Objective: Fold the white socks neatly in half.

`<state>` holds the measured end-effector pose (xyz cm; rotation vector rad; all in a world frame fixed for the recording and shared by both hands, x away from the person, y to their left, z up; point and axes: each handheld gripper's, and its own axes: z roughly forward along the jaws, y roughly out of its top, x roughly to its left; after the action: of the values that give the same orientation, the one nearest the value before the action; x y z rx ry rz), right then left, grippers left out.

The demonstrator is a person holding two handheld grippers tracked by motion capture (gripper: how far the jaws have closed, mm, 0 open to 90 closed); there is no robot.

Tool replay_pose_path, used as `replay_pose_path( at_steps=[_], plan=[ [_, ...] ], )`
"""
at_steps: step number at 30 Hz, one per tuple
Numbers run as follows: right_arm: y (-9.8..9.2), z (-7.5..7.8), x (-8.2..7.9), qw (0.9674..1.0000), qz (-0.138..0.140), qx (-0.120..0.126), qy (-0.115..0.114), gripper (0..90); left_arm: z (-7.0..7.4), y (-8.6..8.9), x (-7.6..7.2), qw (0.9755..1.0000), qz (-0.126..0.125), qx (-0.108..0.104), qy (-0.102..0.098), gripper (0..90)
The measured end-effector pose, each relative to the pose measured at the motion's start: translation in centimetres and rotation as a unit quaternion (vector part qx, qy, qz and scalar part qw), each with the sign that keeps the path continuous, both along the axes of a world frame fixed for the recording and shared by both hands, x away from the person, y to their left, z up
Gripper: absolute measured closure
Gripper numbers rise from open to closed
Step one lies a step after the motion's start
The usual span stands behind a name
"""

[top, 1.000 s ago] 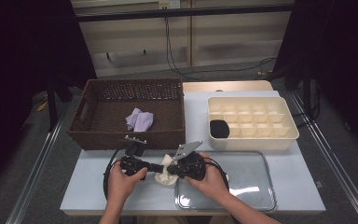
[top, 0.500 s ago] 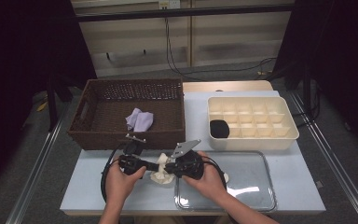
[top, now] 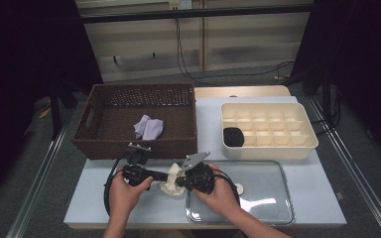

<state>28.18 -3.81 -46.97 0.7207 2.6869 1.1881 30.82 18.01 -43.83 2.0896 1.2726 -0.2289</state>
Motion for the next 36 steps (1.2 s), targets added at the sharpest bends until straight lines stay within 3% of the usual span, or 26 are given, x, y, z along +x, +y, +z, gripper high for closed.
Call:
replay_pose_path(
  at_steps=[4,7,8,11,16,18,20,22,26,30,36],
  plan=[
    [0.0,-0.2,0.0,1.0,-0.001,0.005,-0.002,89.6,-0.4,0.5,-0.2,0.9998,0.0,-0.01,0.014,66.7],
    [-0.1,-0.3,0.0,0.9999,0.002,0.01,-0.004,89.6,-0.9,0.6,-0.2,0.9994,-0.013,-0.016,0.028,68.3],
    [-0.2,-0.3,0.0,0.9999,0.003,0.011,-0.005,89.6,-1.0,0.5,-0.2,0.9992,-0.015,-0.016,0.033,73.1],
    [-0.3,-0.3,0.1,0.9999,0.003,0.013,-0.002,89.6,-0.9,0.2,-0.2,0.9994,-0.013,-0.013,0.029,82.9],
    [-0.2,-0.2,0.0,0.9998,-0.005,0.02,0.004,88.4,-0.3,-0.1,-0.3,0.9997,-0.009,-0.001,0.021,84.6],
    [-0.4,0.1,-0.1,0.9996,-0.01,0.024,0.007,85.8,-0.2,0.0,-0.2,0.9996,-0.019,0.004,0.023,84.9],
    [-0.5,0.7,-0.4,0.9992,-0.013,0.037,0.005,85.5,-0.1,0.0,-0.3,0.9998,-0.004,0.005,0.02,85.0],
    [-0.4,1.0,-0.8,0.9995,-0.009,0.031,0.002,86.5,-0.1,-0.1,-0.3,0.9997,0.0,0.001,0.023,85.1],
    [0.0,0.1,-0.8,0.9999,-0.005,0.011,0.01,89.8,0.3,0.0,-0.4,0.9999,-0.009,0.003,0.014,85.3],
    [0.4,-0.3,-0.5,0.9999,-0.005,0.014,0.001,90.0,1.0,-0.6,-0.7,0.9999,-0.015,0.001,0.001,85.9],
    [1.7,-0.8,0.4,0.9994,-0.018,0.03,-0.006,90.0,1.4,-1.1,-0.7,0.9991,-0.029,0.022,-0.021,86.4]
  ],
)
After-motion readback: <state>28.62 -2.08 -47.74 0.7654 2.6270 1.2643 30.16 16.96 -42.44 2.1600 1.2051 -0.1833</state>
